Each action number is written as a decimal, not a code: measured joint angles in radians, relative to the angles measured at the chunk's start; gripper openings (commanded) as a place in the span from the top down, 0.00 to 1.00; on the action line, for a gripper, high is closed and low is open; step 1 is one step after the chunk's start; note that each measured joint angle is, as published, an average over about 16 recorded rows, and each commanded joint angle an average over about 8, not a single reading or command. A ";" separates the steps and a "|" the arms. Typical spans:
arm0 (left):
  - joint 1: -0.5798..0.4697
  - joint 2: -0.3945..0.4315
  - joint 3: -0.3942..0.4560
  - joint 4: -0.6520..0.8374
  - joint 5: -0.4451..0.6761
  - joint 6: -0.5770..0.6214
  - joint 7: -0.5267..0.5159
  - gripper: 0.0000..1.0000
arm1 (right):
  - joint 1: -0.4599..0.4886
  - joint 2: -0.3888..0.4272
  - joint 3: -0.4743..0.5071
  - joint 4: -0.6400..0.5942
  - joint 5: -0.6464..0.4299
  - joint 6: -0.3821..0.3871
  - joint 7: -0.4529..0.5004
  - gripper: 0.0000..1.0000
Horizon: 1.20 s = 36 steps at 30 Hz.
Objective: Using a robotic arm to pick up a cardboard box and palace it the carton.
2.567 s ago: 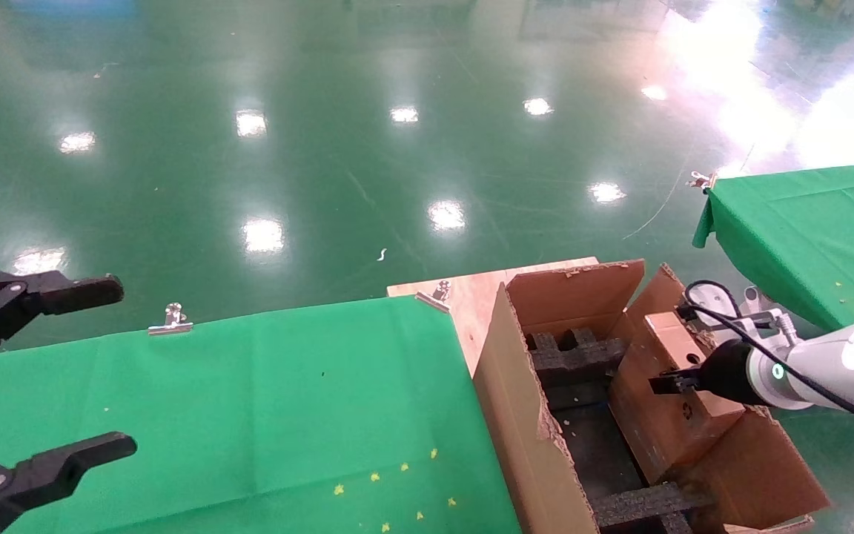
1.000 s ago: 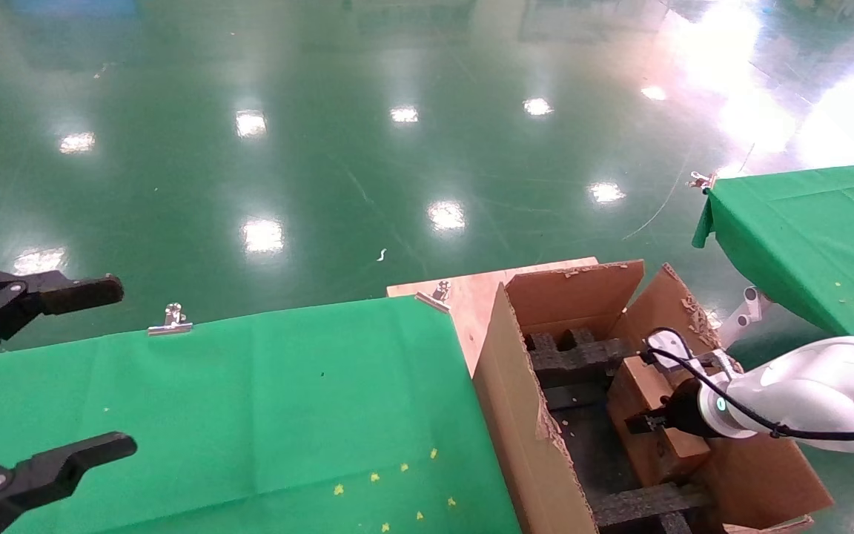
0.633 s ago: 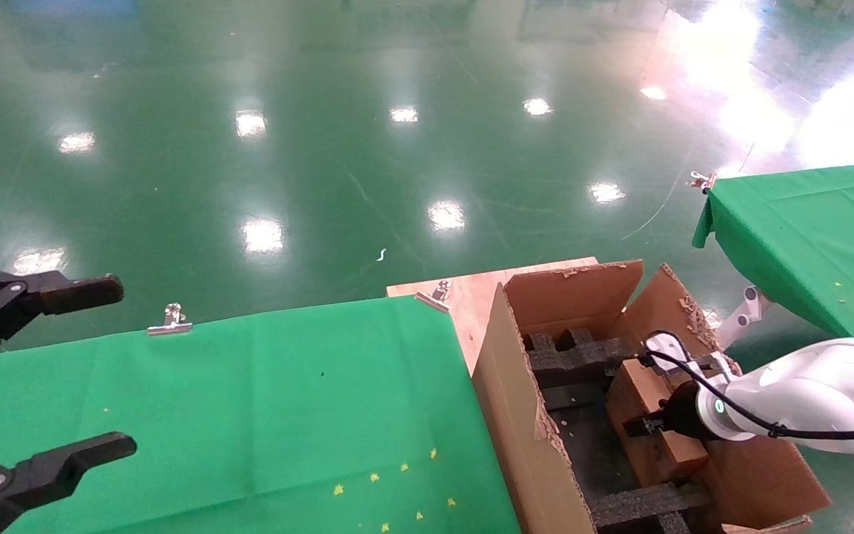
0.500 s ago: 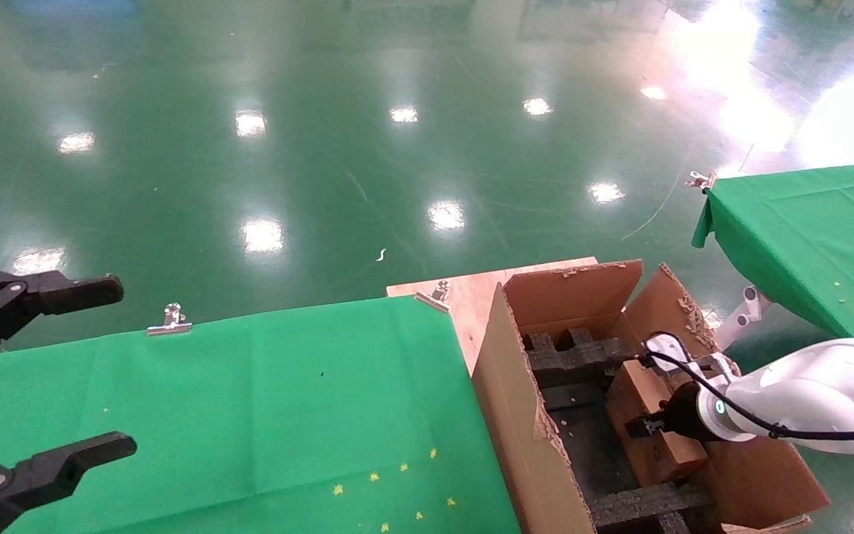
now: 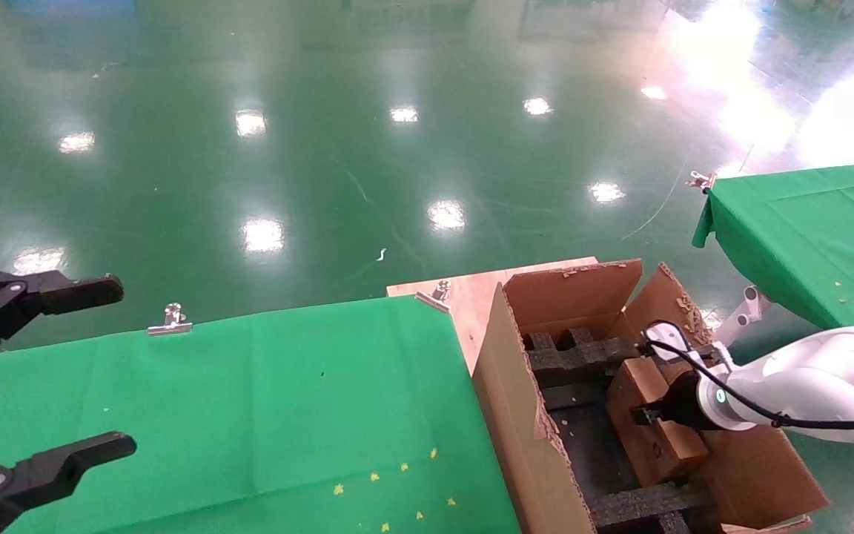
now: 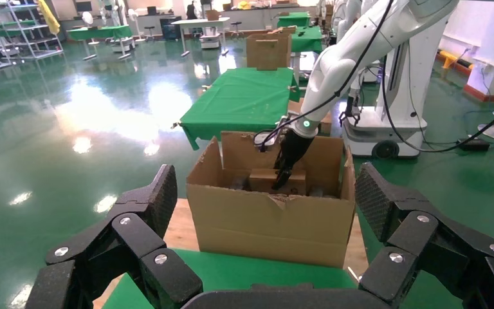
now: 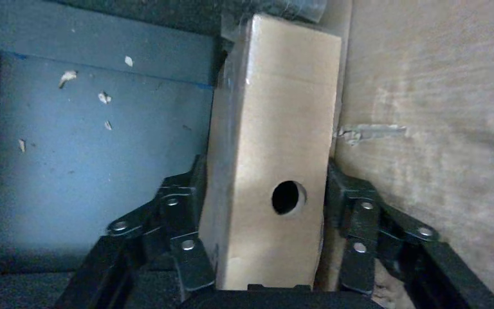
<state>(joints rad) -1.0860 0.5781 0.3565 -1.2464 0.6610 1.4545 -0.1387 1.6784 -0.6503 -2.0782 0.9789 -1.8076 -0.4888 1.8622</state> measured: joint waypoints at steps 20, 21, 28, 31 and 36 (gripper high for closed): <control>0.000 0.000 0.000 0.000 0.000 0.000 0.000 0.00 | 0.269 0.156 0.064 0.268 -0.088 0.021 -0.115 0.00; 0.000 0.000 0.000 0.000 0.000 0.000 0.000 0.00 | 0.287 0.166 0.069 0.287 -0.085 0.029 -0.139 0.00; 0.000 0.000 0.000 0.000 0.000 0.000 0.000 0.00 | 0.408 0.221 0.111 0.382 0.023 0.071 -0.348 0.00; 0.000 0.000 0.000 0.000 0.000 0.000 0.000 0.00 | 0.451 0.230 0.133 0.394 0.109 0.073 -0.446 0.00; 0.000 0.000 0.000 0.000 0.000 0.000 0.000 0.00 | 0.505 0.237 0.162 0.401 0.236 0.051 -0.565 0.00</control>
<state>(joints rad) -1.0859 0.5779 0.3566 -1.2463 0.6607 1.4544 -0.1386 2.1831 -0.4129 -1.9159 1.3794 -1.5718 -0.4378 1.2977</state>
